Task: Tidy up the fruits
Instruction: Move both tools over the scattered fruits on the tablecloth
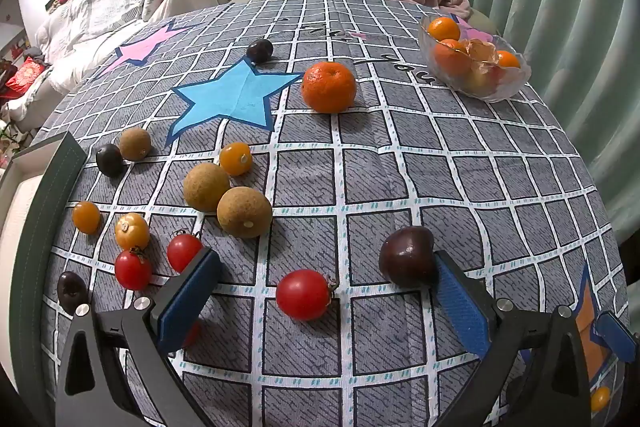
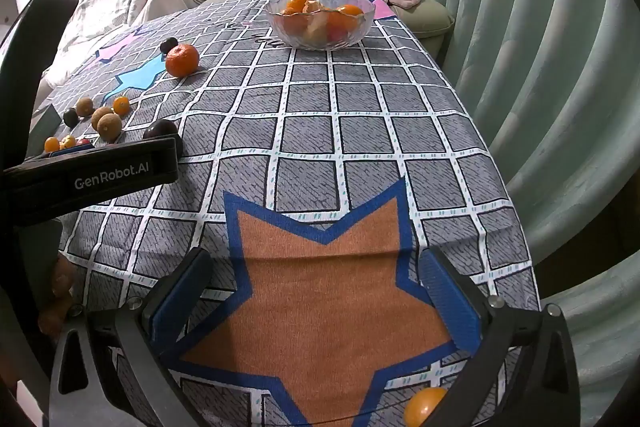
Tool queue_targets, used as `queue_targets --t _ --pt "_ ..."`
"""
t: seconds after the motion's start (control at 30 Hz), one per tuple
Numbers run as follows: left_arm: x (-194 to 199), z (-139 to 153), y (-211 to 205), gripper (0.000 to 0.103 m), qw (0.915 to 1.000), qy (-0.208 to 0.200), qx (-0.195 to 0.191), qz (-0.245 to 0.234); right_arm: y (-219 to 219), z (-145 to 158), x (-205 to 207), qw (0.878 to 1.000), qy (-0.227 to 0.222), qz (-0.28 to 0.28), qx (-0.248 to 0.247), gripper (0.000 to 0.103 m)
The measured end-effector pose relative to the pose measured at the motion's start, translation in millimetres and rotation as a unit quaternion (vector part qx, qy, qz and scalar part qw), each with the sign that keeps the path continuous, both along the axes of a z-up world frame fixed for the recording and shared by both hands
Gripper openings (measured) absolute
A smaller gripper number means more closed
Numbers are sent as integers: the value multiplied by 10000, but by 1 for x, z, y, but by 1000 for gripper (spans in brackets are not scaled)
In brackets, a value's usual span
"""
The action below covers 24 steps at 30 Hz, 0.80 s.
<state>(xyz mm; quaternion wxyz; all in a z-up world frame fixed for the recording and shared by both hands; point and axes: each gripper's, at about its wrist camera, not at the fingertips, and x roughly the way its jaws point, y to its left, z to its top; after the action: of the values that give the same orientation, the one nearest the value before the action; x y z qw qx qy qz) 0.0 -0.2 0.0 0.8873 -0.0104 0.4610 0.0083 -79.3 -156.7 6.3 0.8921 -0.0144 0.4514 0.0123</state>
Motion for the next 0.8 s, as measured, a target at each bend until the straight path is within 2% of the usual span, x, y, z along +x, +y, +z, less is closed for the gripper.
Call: queue_targets --t 0.23,0.33,0.53,0.7,0.8 --pt "-13 2 3 103 9995 272 44 -170 0 0 0 10000 -2 0 1 103" --pt "-32 6 13 103 9989 386 -74 -238 0 0 0 10000 -1 0 0 103" --pt "-58 21 29 103 9992 301 -66 -255 0 0 0 10000 9 8 -3 103" --pt "-81 36 49 103 9995 187 -31 -251 -2 6 3 9993 359 -35 -18 103" --pt "-98 41 61 103 9995 143 80 -252 2 21 1 9993 272 57 259 103"
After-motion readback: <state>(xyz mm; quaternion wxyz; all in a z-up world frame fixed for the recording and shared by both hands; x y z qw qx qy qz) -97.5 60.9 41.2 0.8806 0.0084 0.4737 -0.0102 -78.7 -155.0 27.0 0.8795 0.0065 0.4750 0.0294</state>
